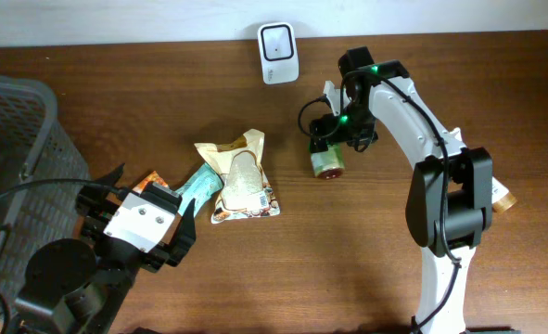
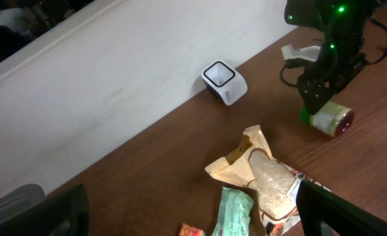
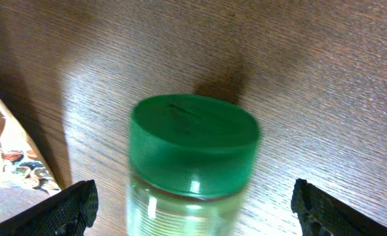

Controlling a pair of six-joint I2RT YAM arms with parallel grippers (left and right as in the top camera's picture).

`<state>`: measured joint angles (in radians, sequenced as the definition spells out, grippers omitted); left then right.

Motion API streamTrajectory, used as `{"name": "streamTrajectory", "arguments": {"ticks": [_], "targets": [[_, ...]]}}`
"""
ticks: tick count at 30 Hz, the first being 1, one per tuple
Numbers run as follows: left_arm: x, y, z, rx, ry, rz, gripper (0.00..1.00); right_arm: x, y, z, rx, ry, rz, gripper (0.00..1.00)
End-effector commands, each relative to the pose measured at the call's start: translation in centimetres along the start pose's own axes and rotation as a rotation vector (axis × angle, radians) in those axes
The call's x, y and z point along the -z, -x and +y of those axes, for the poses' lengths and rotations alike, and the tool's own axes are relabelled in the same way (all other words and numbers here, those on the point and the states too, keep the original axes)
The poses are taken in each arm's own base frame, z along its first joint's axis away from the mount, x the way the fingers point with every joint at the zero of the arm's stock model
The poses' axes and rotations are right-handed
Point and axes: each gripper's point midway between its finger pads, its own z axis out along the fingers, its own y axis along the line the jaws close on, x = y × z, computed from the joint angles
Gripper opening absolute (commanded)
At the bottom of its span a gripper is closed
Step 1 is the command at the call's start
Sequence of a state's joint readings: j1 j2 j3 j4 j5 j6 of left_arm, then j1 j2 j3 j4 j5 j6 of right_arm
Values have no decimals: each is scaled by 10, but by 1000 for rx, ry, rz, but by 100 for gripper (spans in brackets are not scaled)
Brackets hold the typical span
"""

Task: Scan the item barcode
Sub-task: 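Grasp the green-lidded Knorr jar with the right gripper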

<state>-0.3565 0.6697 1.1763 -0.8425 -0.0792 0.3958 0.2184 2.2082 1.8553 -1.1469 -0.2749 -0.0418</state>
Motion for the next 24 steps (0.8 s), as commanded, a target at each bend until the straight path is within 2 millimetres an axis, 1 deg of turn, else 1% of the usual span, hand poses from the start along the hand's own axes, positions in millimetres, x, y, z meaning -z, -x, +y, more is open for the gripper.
{"name": "streamTrajectory", "arguments": {"ticks": [1, 2, 3, 5, 6, 7, 10, 11, 12, 13, 14, 15, 16, 17, 18, 22, 24], "targets": [[-1, -1, 2, 19, 10, 6, 99, 3, 5, 5, 11, 17, -14, 93], [-1, -1, 2, 19, 10, 6, 99, 3, 5, 11, 17, 43, -15, 93], [-1, -1, 2, 19, 10, 6, 99, 1, 5, 21, 33, 65, -14, 93], [-1, -1, 2, 19, 10, 6, 99, -1, 4, 31, 54, 71, -8, 93], [-1, -1, 2, 27, 10, 6, 99, -2, 3, 44, 66, 114, -4, 93], [-1, -1, 2, 31, 10, 6, 99, -3, 2, 52, 74, 140, -1, 93], [-1, 0, 2, 31, 11, 4, 99, -6, -5, 68, 101, 149, 26, 92], [-1, 0, 3, 31, 11, 3, 99, -8, -7, 75, 115, 150, 33, 89], [-1, 0, 3, 31, 11, 3, 99, -9, -7, 77, 121, 151, 35, 88], [-1, 0, 3, 31, 11, 3, 99, -9, -7, 77, 123, 142, 35, 86], [-1, 0, 3, 31, 11, 3, 99, -10, -7, 71, 123, 111, 35, 85], [-1, 0, 3, 31, 11, 3, 99, -11, -9, 57, 151, 22, 44, 85], [-1, 0, 3, 31, 11, 3, 99, -12, -13, 53, 203, -20, 64, 84], [-1, 0, 3, 31, 12, 2, 99, -13, -14, 48, 217, -61, 70, 84], [-1, 0, 3, 31, 12, 2, 99, -14, -11, 45, 275, -108, 65, 84], [-1, 0, 2, 35, 11, 2, 99, -18, 3, 49, 359, -114, 13, 84], [-1, 0, 2, 35, 11, 2, 99, -28, 3, 49, 384, -113, 24, 84]]}}
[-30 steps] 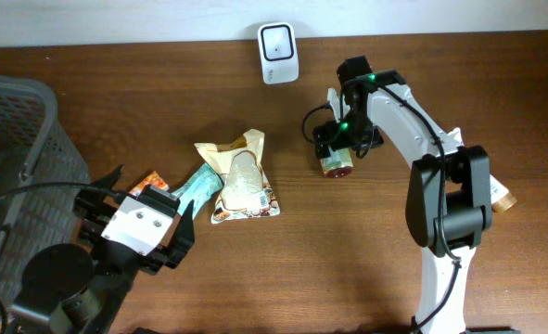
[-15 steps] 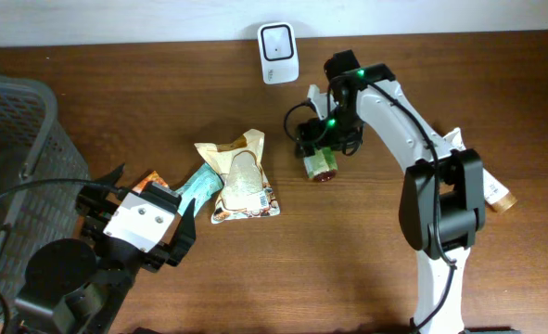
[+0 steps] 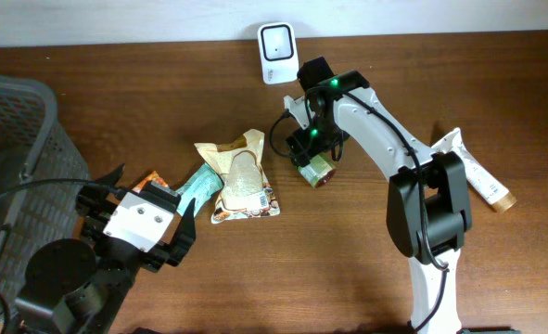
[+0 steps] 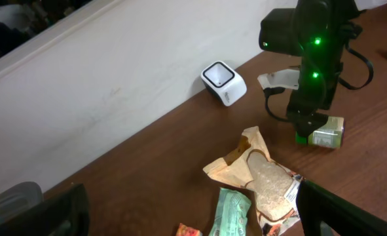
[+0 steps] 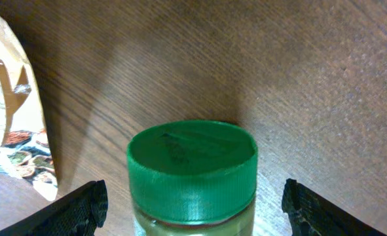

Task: Scan the item barcode
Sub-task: 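Grasp the green-lidded Knorr jar with the right gripper, then lift the Knorr jar with the right gripper toward the scanner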

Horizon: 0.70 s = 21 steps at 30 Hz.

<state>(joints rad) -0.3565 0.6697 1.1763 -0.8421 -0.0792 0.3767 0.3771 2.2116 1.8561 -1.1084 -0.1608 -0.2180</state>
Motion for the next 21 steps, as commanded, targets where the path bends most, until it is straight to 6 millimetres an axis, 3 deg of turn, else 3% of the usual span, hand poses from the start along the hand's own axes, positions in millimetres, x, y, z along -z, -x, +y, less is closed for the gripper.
{"name": "streamTrajectory", "arguments": {"ticks": [1, 3, 8, 13, 15, 16, 20, 21], "targets": [[-1, 0, 3, 16, 11, 3, 99, -19, 0, 1, 55, -7, 31, 81], [-1, 0, 3, 16, 11, 3, 99, -32, 2, 2, 82, -12, 42, 78], [-1, 0, 2, 16, 11, 3, 99, -45, 1, -1, 89, -27, 58, 70], [-1, 0, 2, 16, 11, 3, 99, -44, 0, -5, 84, -47, 63, 42], [-1, 0, 2, 16, 11, 3, 99, -39, 5, 7, 67, 35, 39, 34], [-1, 0, 2, 16, 11, 3, 99, -30, 11, 13, 53, 104, 12, 30], [-1, 0, 2, 16, 11, 3, 99, 52, 43, 21, -46, 482, -188, 20], [-1, -1, 2, 15, 9, 7, 99, 105, 52, 19, -67, 696, -323, 20]]}}
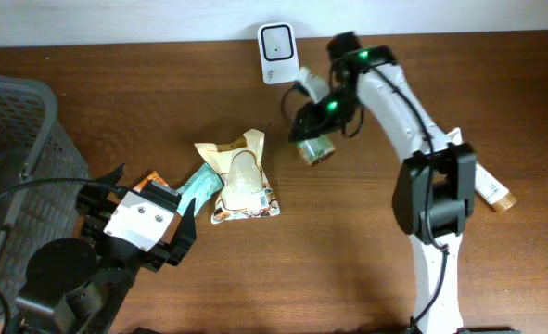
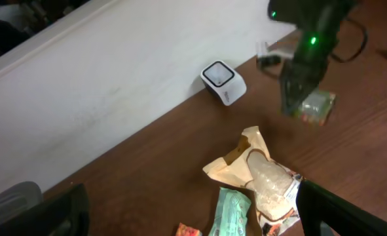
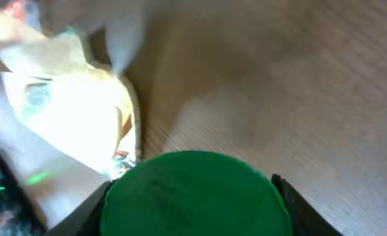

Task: Scan the item barcode
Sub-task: 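Lift the Knorr jar with the right gripper toward the scanner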

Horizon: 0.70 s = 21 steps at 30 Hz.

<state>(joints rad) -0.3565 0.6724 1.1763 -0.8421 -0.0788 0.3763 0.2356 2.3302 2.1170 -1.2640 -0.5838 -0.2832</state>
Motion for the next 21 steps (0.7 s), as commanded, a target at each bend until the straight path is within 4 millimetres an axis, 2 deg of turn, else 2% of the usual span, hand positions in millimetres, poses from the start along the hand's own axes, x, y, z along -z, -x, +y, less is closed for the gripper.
{"name": "streamTrajectory", "arguments": {"ticks": [1, 2, 3, 4, 6, 10, 11, 12, 13, 16, 18, 21], "targets": [[0, -3, 1, 37, 8, 13, 99, 139, 40, 54, -52, 688, -416, 18], [-6, -6, 0, 50, -1, 37, 99, 168, 43, 58, -61, 824, -498, 18], [-11, -10, -2, 48, -9, 59, 99, 172, 43, 54, -115, 836, -488, 15], [-17, -14, -5, 45, -20, 89, 99, 174, 42, 52, -153, 843, -476, 9], [-34, -25, -10, 49, -44, 158, 99, 173, 40, 54, -204, 858, -450, 5], [-68, -43, -20, 52, -88, 275, 99, 169, 35, 64, -273, 883, -399, 4], [-83, -45, -29, 66, -128, 296, 99, 167, 35, 67, -277, 887, -389, 4], [-94, -45, -37, 82, -171, 300, 99, 165, 35, 71, -273, 890, -381, 4], [-110, -42, -56, 99, -272, 289, 99, 163, 36, 74, -268, 892, -374, 4], [-153, -38, -93, 136, -462, 260, 99, 159, 36, 80, -261, 896, -360, 4], [-170, -27, -114, 177, -586, 202, 99, 159, 36, 80, -261, 896, -361, 4], [-188, -19, -119, 313, -598, 190, 99, 157, 37, 82, -250, 896, -359, 4]]}}
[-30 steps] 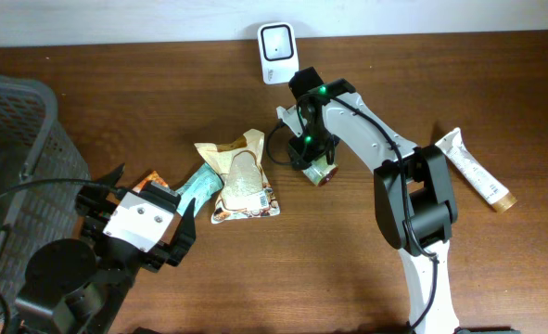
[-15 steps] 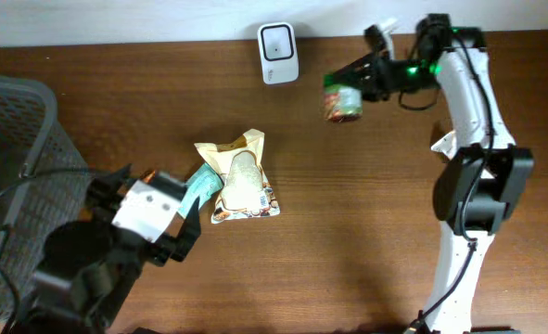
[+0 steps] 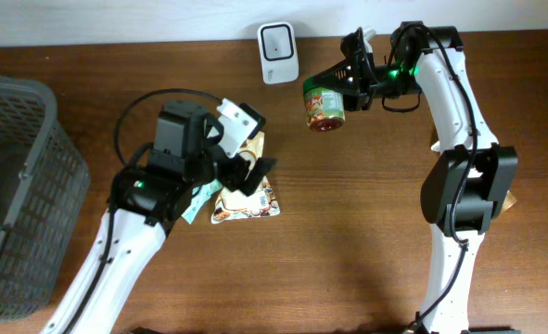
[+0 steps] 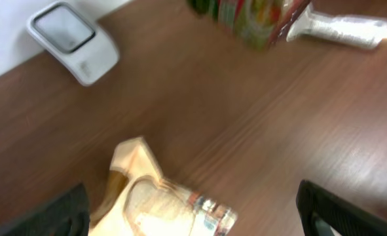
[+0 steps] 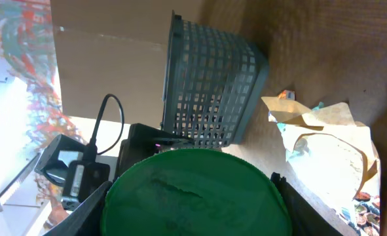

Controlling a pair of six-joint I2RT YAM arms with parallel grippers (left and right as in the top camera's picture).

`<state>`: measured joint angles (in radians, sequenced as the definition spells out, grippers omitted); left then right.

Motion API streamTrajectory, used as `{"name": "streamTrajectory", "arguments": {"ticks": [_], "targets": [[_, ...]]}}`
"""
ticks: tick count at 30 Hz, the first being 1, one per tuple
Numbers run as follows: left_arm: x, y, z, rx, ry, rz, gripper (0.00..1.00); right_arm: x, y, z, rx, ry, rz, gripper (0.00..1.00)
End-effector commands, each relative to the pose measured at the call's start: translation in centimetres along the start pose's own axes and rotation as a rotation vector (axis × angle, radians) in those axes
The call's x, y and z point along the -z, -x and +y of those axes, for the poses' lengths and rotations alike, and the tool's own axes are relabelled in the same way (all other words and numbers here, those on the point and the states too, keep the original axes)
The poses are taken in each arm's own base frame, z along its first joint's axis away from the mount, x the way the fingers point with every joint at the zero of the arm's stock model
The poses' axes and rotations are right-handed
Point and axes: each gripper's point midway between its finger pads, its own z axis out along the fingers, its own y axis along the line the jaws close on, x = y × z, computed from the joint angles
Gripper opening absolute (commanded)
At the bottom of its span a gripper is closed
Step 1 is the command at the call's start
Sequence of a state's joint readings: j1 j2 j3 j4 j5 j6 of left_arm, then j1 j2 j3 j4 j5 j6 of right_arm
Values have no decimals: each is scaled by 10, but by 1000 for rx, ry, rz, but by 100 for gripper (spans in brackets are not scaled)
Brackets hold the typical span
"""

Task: Scan the item barcode
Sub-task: 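Lift the Knorr jar with the right gripper toward the scanner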

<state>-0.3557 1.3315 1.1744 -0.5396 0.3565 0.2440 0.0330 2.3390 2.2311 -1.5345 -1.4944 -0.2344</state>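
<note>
A jar with a green lid and colourful label (image 3: 324,105) hangs in the air just right of the white scanner (image 3: 278,40) at the table's back edge. My right gripper (image 3: 340,85) is shut on the jar's lid (image 5: 193,193), which fills the lower right wrist view. In the left wrist view the jar (image 4: 252,19) and scanner (image 4: 72,42) show along the top. My left gripper (image 3: 252,173) is open above the tan snack bag (image 4: 167,210), its fingers (image 4: 324,210) wide apart with nothing between them.
A grey mesh basket (image 3: 14,186) stands at the left edge. Snack packets (image 3: 236,181) lie in the table's middle, a green packet (image 3: 197,199) beside them. A white tube (image 4: 340,29) lies to the right of the jar.
My left arm has moved from the near left corner to over the snack bags. My right gripper now holds the jar higher and further right, beside the scanner.
First my right gripper was open around the lid of the jar, right of the snack bags. Then it and the jar were nearer the bags. Later it was shut on the lid with the jar below the scanner. Now the jar is held beside the scanner.
</note>
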Motion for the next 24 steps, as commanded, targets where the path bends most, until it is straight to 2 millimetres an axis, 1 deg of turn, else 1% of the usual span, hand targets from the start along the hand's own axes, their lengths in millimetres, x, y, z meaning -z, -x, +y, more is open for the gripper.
{"name": "streamTrajectory", "arguments": {"ticks": [1, 4, 6, 7, 8, 9, 11, 13, 14, 15, 16, 17, 18, 19, 20, 21, 22, 23, 24], "targets": [[-9, 12, -11, 114, -96, -49, 99, -4, 0, 27, 49, 57, -4, 4], [-13, 27, -14, 79, -101, -105, 99, -6, 2, 27, 68, 58, 0, 4], [-13, 33, -15, 66, -100, -127, 99, -7, 13, 26, 115, 58, -3, 5], [-12, 41, -14, 53, -96, -159, 99, -8, 21, 27, 157, 58, -3, 5], [-11, 46, -17, 44, -116, -183, 99, -10, 26, 28, 186, 59, -2, 5], [-11, 50, -16, 68, -114, -196, 99, -12, 31, 29, 222, 61, 0, 4], [-14, 55, -14, 183, -125, -211, 99, -22, 42, 37, 328, 69, 13, 4], [-20, 55, -12, 273, -135, -205, 99, -28, 44, 40, 403, 75, 22, 4], [-21, 54, -11, 309, -137, -201, 99, -30, 45, 40, 468, 71, 19, 4], [-21, 54, -10, 313, -137, -201, 99, -30, 47, 34, 517, 38, 8, 4], [-19, 56, -10, 311, -136, -207, 99, -29, 53, 20, 521, -45, -13, 4], [-14, 58, -9, 309, -131, -218, 99, -26, 58, -2, 472, -174, -37, 4], [-7, 61, -6, 308, -120, -235, 99, -18, 61, -35, 394, -361, -55, 4], [1, 64, -1, 309, -106, -252, 99, -11, 58, -54, 336, -476, -55, 4], [11, 66, 7, 315, -84, -270, 99, 2, 49, -79, 230, -631, -50, 4], [15, 64, 15, 326, -67, -271, 99, 15, 47, -94, 142, -758, -75, 4], [15, 59, 20, 341, -55, -259, 99, 36, 41, -115, 36, -962, -112, 4], [15, 57, 22, 347, -52, -252, 99, 44, 37, -122, 5, -1059, -119, 4], [15, 54, 22, 354, -50, -242, 99, 47, 31, -128, -2, -1149, -106, 4]]}}
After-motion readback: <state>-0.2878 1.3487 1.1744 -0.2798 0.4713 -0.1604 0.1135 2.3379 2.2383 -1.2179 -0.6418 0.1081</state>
